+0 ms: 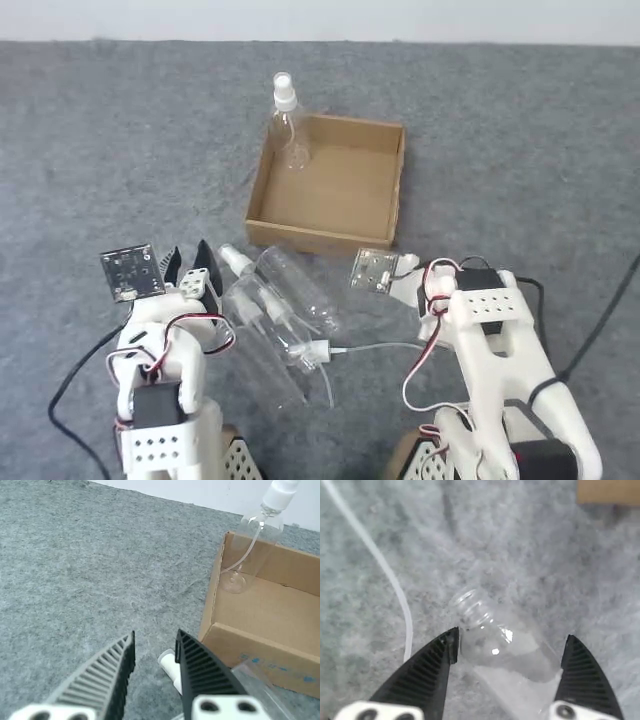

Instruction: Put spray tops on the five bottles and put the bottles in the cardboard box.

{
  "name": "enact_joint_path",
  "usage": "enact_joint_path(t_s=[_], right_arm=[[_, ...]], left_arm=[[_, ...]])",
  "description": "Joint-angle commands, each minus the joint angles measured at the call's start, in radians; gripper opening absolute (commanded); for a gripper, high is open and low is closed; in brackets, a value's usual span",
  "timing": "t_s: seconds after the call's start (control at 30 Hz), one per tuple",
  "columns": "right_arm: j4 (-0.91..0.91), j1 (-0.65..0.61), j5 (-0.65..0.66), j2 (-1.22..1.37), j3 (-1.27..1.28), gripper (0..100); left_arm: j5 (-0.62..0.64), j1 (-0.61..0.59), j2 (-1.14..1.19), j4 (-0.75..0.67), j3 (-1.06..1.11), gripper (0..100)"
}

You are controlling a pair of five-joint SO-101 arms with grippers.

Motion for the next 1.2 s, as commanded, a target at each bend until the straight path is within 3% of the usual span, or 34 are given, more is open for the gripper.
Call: enact_joint_path(t_s=[0.0, 0.37, 1.0, 1.17], right_arm=[[-0.008, 0.013, -0.158, -0.007, -0.008, 27.4], [0.033, 0.015, -0.505, -0.008, -0.014, 27.4], [0.025, 0.015, -0.870, -0.008, -0.014, 27.7], [0.035, 0.015, -0.899, -0.008, -0.043, 27.5]], left_arm=[[-0.008, 0.003, -0.017, -0.003, -0.013, 13], [-0.008, 0.003, -0.017, -0.003, -0.013, 13], [-0.008, 0.003, -0.017, -0.003, -0.013, 13], [-0.008, 0.003, -0.017, -0.003, -0.013, 13]])
